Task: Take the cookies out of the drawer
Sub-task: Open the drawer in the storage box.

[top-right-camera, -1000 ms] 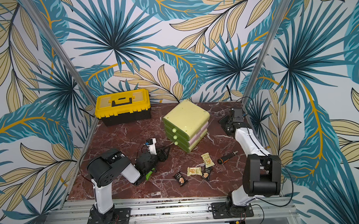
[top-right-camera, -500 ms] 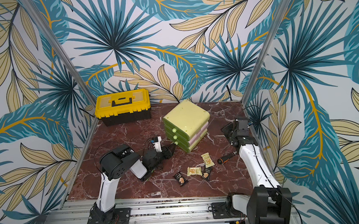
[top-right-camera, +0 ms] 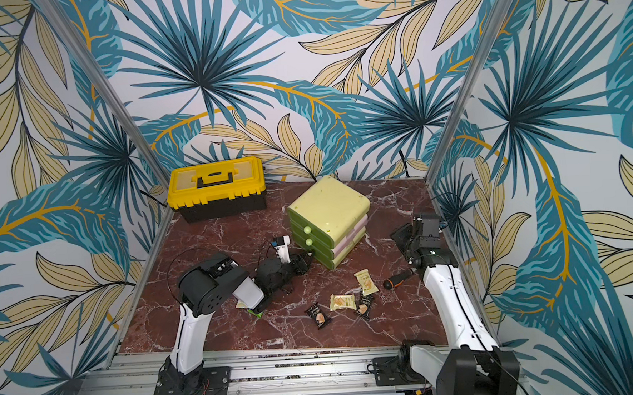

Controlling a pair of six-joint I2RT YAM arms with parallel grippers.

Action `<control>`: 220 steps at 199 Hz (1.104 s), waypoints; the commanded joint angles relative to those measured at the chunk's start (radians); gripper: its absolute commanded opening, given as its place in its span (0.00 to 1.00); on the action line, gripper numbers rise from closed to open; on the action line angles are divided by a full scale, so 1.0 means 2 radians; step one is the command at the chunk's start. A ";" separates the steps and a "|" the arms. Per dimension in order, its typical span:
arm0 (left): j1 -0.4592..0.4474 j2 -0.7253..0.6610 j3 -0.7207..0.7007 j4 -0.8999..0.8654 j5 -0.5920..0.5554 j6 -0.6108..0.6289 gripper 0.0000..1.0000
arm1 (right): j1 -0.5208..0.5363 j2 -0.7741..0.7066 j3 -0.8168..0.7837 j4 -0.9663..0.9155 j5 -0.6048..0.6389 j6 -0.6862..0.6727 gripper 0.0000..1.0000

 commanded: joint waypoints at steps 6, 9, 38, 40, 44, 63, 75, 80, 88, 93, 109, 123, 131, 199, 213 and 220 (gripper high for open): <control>-0.002 0.010 0.011 -0.009 0.005 -0.005 0.40 | -0.001 -0.007 -0.010 -0.018 0.007 -0.001 0.63; -0.002 0.010 0.011 -0.009 0.006 -0.005 0.39 | -0.001 -0.007 -0.009 -0.018 0.007 0.000 0.63; -0.002 0.011 0.011 -0.005 0.002 -0.005 0.35 | -0.001 -0.009 -0.005 -0.021 0.007 -0.002 0.63; -0.003 0.011 0.011 -0.005 0.002 -0.004 0.35 | -0.001 -0.009 -0.005 -0.022 0.007 -0.003 0.63; -0.002 0.011 0.012 -0.005 0.001 -0.005 0.35 | -0.001 -0.009 -0.004 -0.022 0.008 -0.003 0.63; -0.002 0.012 0.013 -0.003 -0.003 -0.003 0.32 | -0.001 -0.011 -0.001 -0.027 0.007 -0.006 0.63; -0.002 0.013 0.013 -0.001 -0.006 -0.002 0.30 | -0.001 -0.014 0.000 -0.030 0.007 -0.008 0.63; -0.002 0.014 0.014 0.000 -0.007 -0.002 0.29 | -0.001 -0.015 0.000 -0.031 0.008 -0.009 0.63; -0.001 0.015 0.014 0.001 -0.008 -0.001 0.29 | -0.001 -0.017 0.000 -0.034 0.008 -0.011 0.63; -0.001 0.017 0.015 0.003 -0.008 -0.002 0.29 | -0.001 -0.018 0.000 -0.035 0.008 -0.012 0.63; -0.002 0.019 0.016 0.007 -0.007 -0.001 0.32 | -0.001 -0.021 0.000 -0.040 0.009 -0.015 0.63; -0.001 0.019 0.019 0.004 -0.007 -0.001 0.34 | -0.001 -0.024 0.000 -0.043 0.009 -0.015 0.63; -0.001 0.020 0.022 0.001 -0.007 0.000 0.34 | -0.001 -0.025 -0.001 -0.044 0.009 -0.015 0.63; -0.001 0.020 0.023 0.004 -0.014 -0.001 0.20 | -0.001 -0.043 -0.003 -0.057 0.013 -0.018 0.63; -0.001 0.016 0.014 0.008 -0.014 0.001 0.18 | -0.001 -0.047 -0.003 -0.060 0.014 -0.021 0.63; -0.001 0.012 0.008 0.010 -0.015 0.003 0.18 | -0.001 -0.049 -0.003 -0.062 0.014 -0.022 0.63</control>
